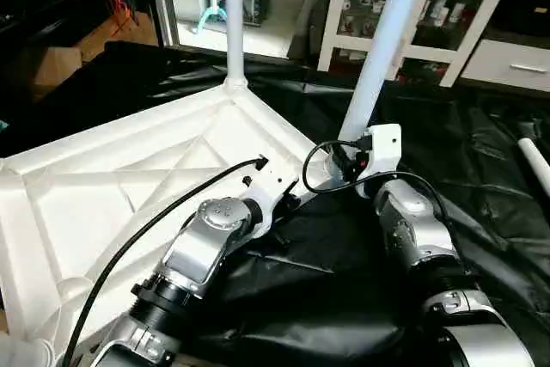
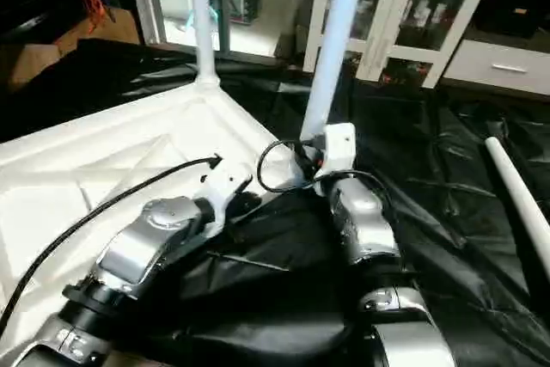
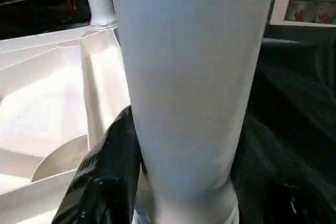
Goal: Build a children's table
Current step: Rotate leg to tighten
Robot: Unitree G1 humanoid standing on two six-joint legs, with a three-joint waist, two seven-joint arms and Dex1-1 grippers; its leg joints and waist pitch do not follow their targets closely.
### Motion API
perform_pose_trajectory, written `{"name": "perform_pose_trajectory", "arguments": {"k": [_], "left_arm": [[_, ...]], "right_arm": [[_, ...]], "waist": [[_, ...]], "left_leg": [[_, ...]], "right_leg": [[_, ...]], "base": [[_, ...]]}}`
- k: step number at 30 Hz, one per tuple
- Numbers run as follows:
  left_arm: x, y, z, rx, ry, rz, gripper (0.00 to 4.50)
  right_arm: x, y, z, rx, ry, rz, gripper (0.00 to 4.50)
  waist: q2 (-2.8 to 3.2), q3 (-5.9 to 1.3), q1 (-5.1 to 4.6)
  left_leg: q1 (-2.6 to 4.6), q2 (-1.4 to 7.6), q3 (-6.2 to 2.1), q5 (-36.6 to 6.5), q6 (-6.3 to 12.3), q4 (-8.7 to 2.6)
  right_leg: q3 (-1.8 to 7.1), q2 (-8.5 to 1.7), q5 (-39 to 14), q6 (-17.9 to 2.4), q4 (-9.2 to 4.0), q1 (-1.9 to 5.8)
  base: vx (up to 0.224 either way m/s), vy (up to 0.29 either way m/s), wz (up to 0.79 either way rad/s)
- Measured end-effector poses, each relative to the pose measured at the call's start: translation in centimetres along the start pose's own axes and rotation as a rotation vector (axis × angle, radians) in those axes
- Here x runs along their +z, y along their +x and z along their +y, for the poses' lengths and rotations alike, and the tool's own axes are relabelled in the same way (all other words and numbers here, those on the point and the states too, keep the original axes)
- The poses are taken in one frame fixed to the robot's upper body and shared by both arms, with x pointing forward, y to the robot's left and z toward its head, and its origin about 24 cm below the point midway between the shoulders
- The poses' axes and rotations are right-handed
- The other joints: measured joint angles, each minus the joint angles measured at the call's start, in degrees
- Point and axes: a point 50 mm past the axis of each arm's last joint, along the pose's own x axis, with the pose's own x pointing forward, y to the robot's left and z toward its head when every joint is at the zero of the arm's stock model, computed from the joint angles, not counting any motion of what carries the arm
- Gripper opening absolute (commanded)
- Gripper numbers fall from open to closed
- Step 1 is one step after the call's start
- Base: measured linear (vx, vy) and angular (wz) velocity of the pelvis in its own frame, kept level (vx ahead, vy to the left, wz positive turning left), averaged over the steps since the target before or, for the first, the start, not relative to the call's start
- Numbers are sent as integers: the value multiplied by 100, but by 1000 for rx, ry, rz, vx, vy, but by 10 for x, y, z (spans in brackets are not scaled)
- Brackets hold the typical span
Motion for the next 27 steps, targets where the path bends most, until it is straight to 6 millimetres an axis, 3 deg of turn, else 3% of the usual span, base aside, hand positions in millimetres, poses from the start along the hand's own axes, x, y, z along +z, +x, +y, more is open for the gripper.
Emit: {"name": "perform_pose_trajectory", "arguments": {"k": [2,5,8,10,14,15,20,27], "left_arm": [[-3,-6,3,-30,38,-1,0],[-10,-22,10,-106,124,-11,0],[-19,-44,12,-234,221,-23,0],[-19,-49,13,-269,244,-25,0],[-15,-56,10,-352,254,-46,0],[-14,-57,9,-368,261,-48,0],[-15,-57,9,-388,273,-49,0],[-15,-59,9,-405,280,-47,0]], "right_arm": [[2,-2,-2,66,-9,-10,250],[3,-11,-10,196,-33,-1,270],[4,-24,-14,430,-87,49,310],[5,-27,-14,497,-90,60,316],[16,-43,-26,659,-129,104,316],[18,-47,-29,693,-130,117,291],[17,-53,-30,753,-104,137,252],[16,-57,-29,762,-116,132,231]], "waist": [[0,0,-16],[9,6,-32],[28,21,10],[28,24,41],[41,33,171],[41,33,184],[42,34,150],[43,34,160]], "left_leg": [[-12,0,-1,2,2,-10],[-16,0,-3,17,27,-31],[-26,3,-1,17,33,-30],[-38,3,-1,14,38,-23],[-61,-10,3,-5,69,-6],[-62,-13,4,-6,71,-6],[-60,-11,5,-4,70,-3],[-49,-10,5,0,62,1]], "right_leg": [[1,5,0,0,-4,-8],[2,12,-5,-5,-6,-23],[-12,11,-9,-7,-7,-44],[-20,8,-9,-7,-8,-48],[-15,-9,-8,-6,-35,-46],[-13,-12,-8,-6,-37,-44],[-13,-11,-6,-3,-28,-47],[-10,-11,-7,-4,-8,-45]], "base": [[0,0,0],[0,0,0],[0,0,0],[0,0,0],[0,0,0],[0,0,0],[0,0,0],[0,0,0]]}}
